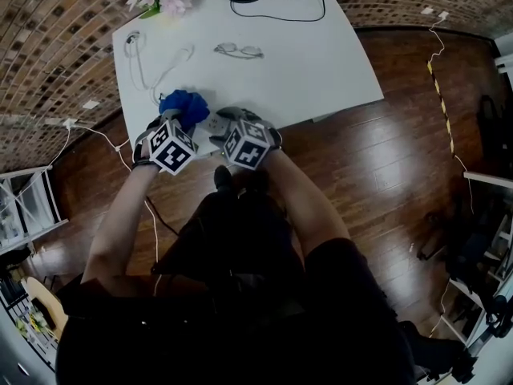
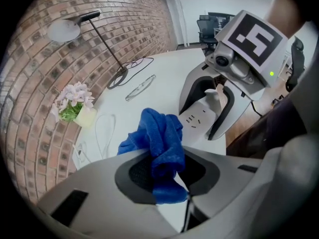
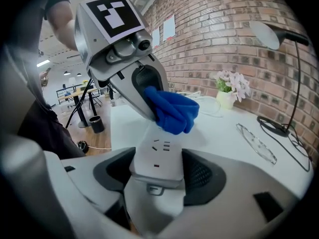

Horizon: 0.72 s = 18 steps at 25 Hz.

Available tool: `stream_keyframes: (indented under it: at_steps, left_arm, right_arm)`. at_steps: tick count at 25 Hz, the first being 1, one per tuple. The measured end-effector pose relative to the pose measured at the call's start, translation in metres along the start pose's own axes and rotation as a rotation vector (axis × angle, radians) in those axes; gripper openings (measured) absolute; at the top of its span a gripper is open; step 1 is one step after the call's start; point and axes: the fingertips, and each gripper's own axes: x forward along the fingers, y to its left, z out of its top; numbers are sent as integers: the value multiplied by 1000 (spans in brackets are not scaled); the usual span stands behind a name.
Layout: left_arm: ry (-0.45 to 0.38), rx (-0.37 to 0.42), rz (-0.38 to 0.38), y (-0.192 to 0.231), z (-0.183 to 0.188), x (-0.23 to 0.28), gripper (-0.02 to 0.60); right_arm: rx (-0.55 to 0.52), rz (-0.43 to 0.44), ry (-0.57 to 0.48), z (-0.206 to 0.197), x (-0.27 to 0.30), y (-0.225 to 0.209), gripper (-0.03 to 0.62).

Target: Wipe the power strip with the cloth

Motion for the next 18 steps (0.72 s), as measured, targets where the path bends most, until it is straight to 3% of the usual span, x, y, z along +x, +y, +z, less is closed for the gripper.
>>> stream_keyframes:
  at_steps: [8,13,18]
  left_arm:
    - [21,87,-40,-24,20,-1,97]
    - [30,102,-75,-30,24,-2,98]
    - [84,204,-120,-38,26,1,99]
  right_arm:
    - [-18,-6,-17,1,-2,1,295]
    - [-32,-13,-29,1,-3,1,296]
    - [-48,-15,-44,2,-2,2,301]
